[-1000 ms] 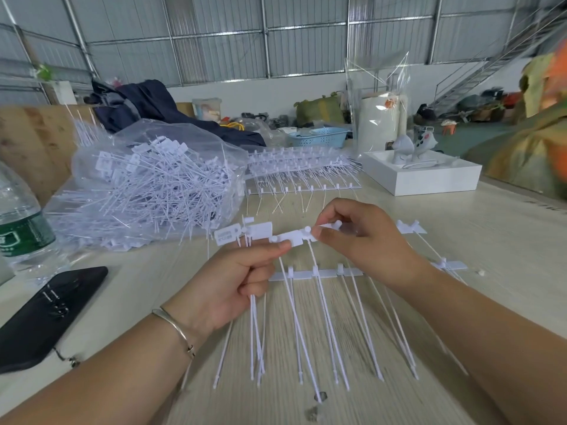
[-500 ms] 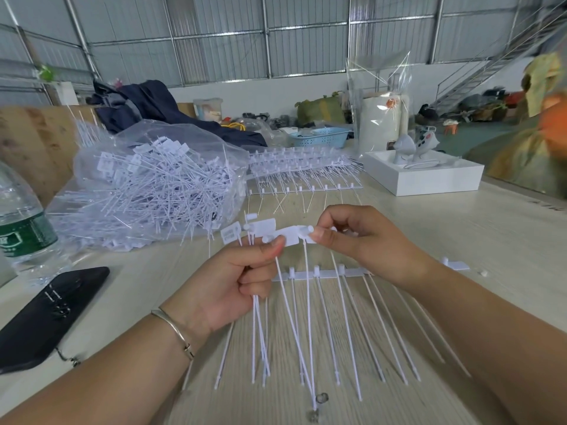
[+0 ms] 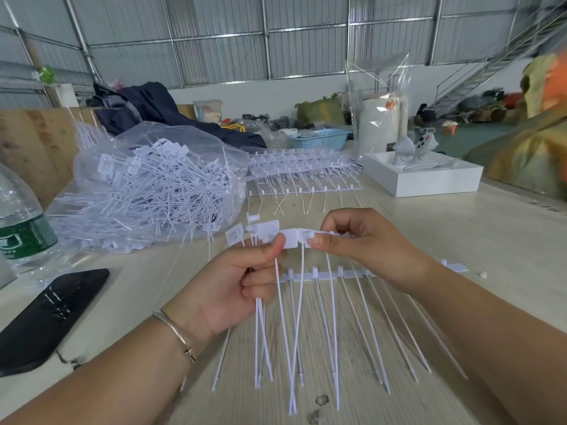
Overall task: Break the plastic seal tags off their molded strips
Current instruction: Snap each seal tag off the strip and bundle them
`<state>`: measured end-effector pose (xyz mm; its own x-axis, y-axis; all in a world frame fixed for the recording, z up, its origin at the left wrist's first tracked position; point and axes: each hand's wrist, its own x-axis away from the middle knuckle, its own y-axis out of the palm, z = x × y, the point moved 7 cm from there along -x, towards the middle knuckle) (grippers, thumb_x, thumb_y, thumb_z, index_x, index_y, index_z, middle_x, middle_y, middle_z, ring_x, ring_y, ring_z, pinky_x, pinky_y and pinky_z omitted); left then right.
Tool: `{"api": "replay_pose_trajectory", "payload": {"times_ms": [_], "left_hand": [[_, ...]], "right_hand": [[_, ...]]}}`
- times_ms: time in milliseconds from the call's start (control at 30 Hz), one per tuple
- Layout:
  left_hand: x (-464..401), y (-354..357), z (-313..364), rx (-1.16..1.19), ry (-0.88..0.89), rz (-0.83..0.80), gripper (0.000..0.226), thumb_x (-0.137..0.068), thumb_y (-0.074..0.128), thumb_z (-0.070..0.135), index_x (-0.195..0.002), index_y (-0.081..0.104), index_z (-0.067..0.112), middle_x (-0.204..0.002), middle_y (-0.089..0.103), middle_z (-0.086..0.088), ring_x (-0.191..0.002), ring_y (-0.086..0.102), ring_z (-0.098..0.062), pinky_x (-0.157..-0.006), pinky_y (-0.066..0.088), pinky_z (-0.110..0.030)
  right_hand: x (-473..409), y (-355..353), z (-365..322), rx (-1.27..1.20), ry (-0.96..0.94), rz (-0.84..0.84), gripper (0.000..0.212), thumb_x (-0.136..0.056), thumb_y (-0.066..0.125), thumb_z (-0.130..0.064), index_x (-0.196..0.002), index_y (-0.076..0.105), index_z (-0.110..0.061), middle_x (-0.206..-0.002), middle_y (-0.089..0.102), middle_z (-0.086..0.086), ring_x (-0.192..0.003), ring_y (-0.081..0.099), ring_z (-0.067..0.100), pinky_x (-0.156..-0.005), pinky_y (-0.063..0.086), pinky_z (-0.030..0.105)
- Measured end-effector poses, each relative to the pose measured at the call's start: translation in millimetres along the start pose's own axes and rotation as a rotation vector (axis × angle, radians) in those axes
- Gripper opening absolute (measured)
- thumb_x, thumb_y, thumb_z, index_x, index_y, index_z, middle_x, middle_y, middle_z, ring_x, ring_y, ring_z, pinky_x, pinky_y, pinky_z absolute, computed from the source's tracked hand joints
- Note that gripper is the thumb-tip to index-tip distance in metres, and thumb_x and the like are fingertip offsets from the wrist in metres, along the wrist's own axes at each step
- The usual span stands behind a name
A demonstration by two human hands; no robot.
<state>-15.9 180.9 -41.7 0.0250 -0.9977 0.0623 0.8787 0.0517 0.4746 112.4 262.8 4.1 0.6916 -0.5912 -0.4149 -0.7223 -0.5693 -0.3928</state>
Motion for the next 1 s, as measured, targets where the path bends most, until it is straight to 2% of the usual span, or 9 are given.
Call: {"api": "replay_pose_trajectory", "payload": {"times_ms": [67,200,300,433,533,600,767,900,1000], "left_hand": [[-0.1,3.0,-1.1,0.011,-0.014,-0.031,0.044,-0.058,0.089,0.014,-0.070,0.047,0.019,-0.055,0.018,0.009,-0.034,0.021,-0.001,-0.029,0.021,-0.013],[0.9,8.2,-2.9,0.017,-0.051,-0.084,0.050,-0.049,0.096,0.017,-0.070,0.051,0.018,-0.054,0.020,0.009,-0.038,0.014,-0.003,-0.031,0.018,-0.013],[2.2,15.6,-12.4,-0.027,-0.128,-0.153,0.046,-0.052,0.095,0.025,-0.074,0.056,0.019,-0.053,0.023,0.010,-0.040,0.015,-0.002,-0.032,0.018,-0.012],[4.7,25.9,-25.3,-0.088,-0.223,-0.260,0.039,-0.057,0.091,0.041,-0.067,0.059,0.021,-0.056,0.029,0.009,-0.042,0.015,-0.002,-0.035,0.016,-0.011],[3.2,25.4,-18.8,-0.094,-0.171,-0.267,0.038,-0.060,0.090,0.041,-0.068,0.059,0.019,-0.056,0.030,0.008,-0.041,0.016,-0.002,-0.034,0.017,-0.011],[1.5,25.2,-14.5,-0.038,-0.143,-0.265,0.038,-0.064,0.088,0.037,-0.069,0.055,0.018,-0.057,0.031,0.007,-0.039,0.022,-0.002,-0.032,0.022,-0.012],[-3.8,12.3,-6.4,0.066,-0.091,-0.090,0.023,-0.086,0.064,0.027,-0.070,0.054,0.015,-0.066,0.047,0.001,-0.049,0.043,-0.008,-0.041,0.036,-0.017],[-4.5,4.5,-6.9,0.067,-0.073,0.022,0.018,-0.086,0.056,0.028,-0.074,0.054,0.013,-0.061,0.046,0.000,-0.046,0.044,-0.011,-0.047,0.034,-0.019],[-5.1,2.8,-9.7,0.074,-0.084,0.062,0.026,-0.087,0.054,0.032,-0.069,0.051,0.014,-0.057,0.044,0.000,-0.044,0.045,-0.013,-0.046,0.041,-0.019]], "right_hand": [[-0.5,1.5,-0.2,-0.010,0.004,-0.010,0.062,-0.064,0.070,-0.051,-0.079,0.058,0.008,-0.065,0.039,0.010,-0.058,0.031,0.014,-0.056,0.024,0.028],[-0.3,4.4,0.1,-0.032,0.011,-0.035,0.059,-0.067,0.070,-0.049,-0.078,0.058,0.008,-0.068,0.040,0.012,-0.063,0.031,0.019,-0.062,0.024,0.031],[0.1,8.8,-1.5,-0.054,0.004,-0.049,0.057,-0.066,0.070,-0.047,-0.077,0.058,0.007,-0.066,0.040,0.012,-0.062,0.034,0.018,-0.062,0.027,0.028],[0.1,21.2,-3.7,-0.116,-0.007,-0.107,0.054,-0.069,0.068,-0.043,-0.082,0.060,0.009,-0.074,0.048,0.016,-0.072,0.038,0.022,-0.070,0.028,0.034],[-0.8,20.1,-4.9,-0.155,-0.003,-0.079,0.042,-0.069,0.068,-0.045,-0.072,0.062,-0.004,-0.070,0.047,0.014,-0.067,0.037,0.020,-0.067,0.029,0.032],[-1.8,15.8,-5.2,-0.177,-0.007,-0.035,0.032,-0.068,0.069,-0.044,-0.066,0.061,-0.014,-0.063,0.044,0.004,-0.061,0.036,0.012,-0.061,0.030,0.026],[-4.5,-4.3,2.5,-0.260,-0.025,0.091,0.031,-0.067,0.075,-0.032,-0.078,0.064,-0.006,-0.067,0.049,0.003,-0.067,0.039,0.019,-0.066,0.031,0.028],[-5.9,-18.2,7.5,-0.296,-0.020,0.137,0.022,-0.070,0.080,-0.018,-0.083,0.065,-0.007,-0.073,0.052,0.012,-0.064,0.048,0.013,-0.062,0.038,0.020],[-7.2,-19.8,10.8,-0.259,-0.028,0.143,0.013,-0.080,0.069,0.004,-0.080,0.065,-0.010,-0.069,0.056,0.000,-0.064,0.052,0.010,-0.066,0.042,0.019]]}}
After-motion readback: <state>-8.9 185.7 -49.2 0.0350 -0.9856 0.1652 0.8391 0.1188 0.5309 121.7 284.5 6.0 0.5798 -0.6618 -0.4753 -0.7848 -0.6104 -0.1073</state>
